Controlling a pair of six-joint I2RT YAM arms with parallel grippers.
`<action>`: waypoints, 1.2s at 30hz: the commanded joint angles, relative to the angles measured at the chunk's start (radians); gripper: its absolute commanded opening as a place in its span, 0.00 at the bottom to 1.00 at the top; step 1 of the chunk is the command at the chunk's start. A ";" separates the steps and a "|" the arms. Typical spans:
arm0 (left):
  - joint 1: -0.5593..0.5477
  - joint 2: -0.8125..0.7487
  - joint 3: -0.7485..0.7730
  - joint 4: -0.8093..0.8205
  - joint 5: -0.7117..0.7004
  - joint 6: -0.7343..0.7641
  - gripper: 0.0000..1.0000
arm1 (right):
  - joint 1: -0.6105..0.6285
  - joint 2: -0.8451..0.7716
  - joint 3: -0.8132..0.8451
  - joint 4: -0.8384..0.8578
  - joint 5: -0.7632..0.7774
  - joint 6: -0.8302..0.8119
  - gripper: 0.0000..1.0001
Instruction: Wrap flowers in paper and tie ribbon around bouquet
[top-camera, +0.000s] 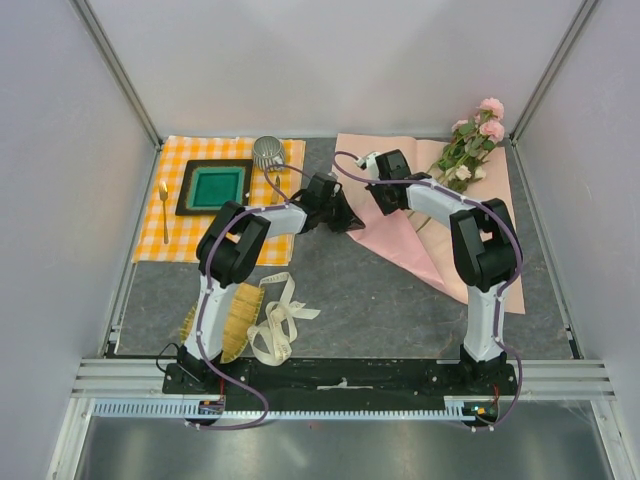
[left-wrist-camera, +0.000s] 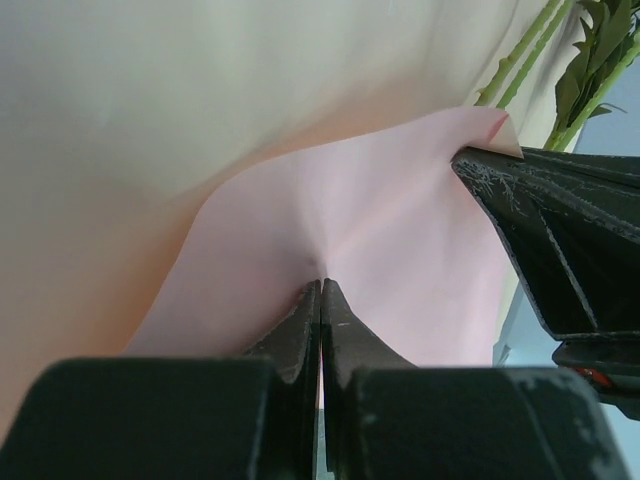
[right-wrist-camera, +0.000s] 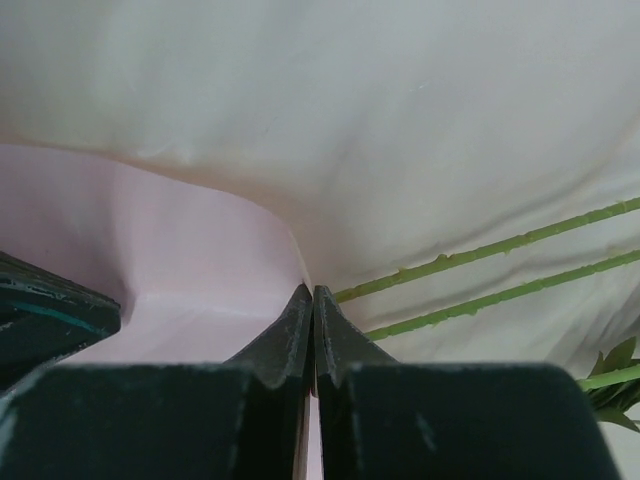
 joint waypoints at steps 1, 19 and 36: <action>-0.015 0.043 0.009 -0.052 0.013 -0.075 0.02 | -0.005 -0.013 0.006 0.036 0.021 0.104 0.08; -0.216 0.016 -0.126 0.156 0.007 -0.294 0.02 | -0.005 -0.163 -0.200 0.013 0.179 0.238 0.05; -0.192 -0.098 -0.121 0.251 0.153 -0.075 0.28 | -0.005 -0.206 -0.286 0.045 0.219 0.238 0.14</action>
